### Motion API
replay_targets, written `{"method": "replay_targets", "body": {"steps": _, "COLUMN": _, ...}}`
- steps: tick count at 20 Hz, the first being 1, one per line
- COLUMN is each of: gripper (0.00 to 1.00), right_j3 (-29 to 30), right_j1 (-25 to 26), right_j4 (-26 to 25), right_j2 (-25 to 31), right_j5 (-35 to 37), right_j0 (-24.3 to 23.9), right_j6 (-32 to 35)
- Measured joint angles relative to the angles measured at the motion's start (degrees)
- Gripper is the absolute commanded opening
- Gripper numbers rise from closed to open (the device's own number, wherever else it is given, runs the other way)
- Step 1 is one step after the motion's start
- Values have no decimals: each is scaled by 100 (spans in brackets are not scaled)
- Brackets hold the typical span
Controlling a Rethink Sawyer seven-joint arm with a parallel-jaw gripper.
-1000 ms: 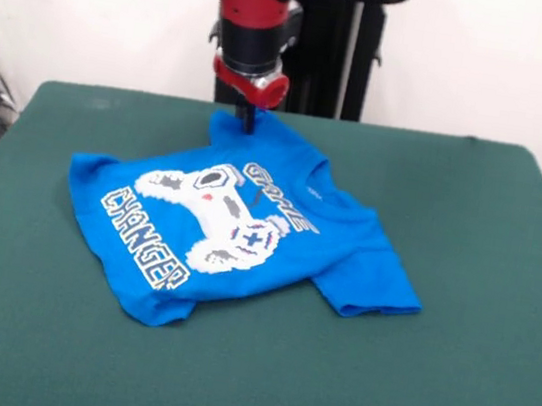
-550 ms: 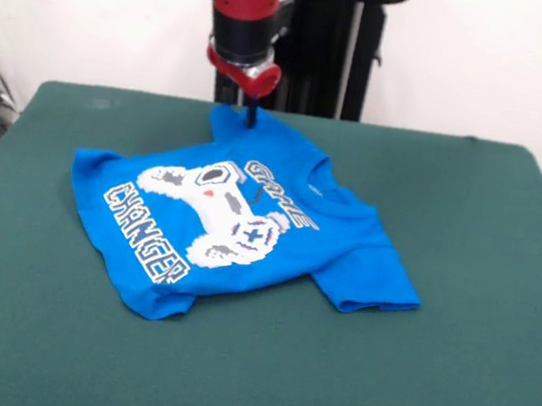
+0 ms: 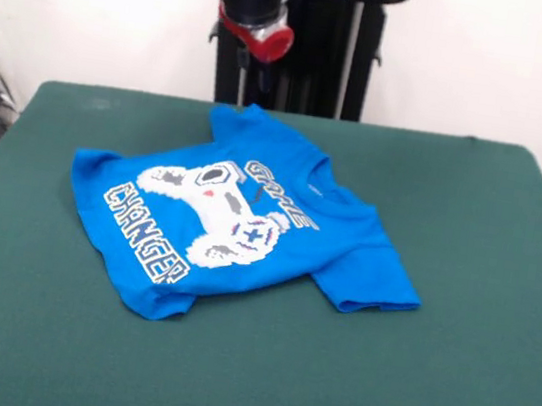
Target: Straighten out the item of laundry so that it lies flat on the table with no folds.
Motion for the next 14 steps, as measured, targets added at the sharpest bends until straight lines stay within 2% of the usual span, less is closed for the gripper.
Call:
{"method": "replay_targets", "body": {"steps": 6, "gripper": 100, "right_j3": 19, "right_j1": -289, "right_j4": 170, "right_j2": 316, "right_j5": 275, "right_j0": -47, "right_j6": -2}}
{"method": "replay_targets", "body": {"steps": 13, "gripper": 100, "right_j3": -560, "right_j1": 13, "right_j4": -108, "right_j2": 268, "right_j5": 276, "right_j0": 575, "right_j6": -2}}
{"method": "replay_targets", "body": {"steps": 14, "gripper": 100, "right_j3": -862, "right_j1": 170, "right_j4": -172, "right_j2": 226, "right_j5": 276, "right_j0": 800, "right_j6": -2}}
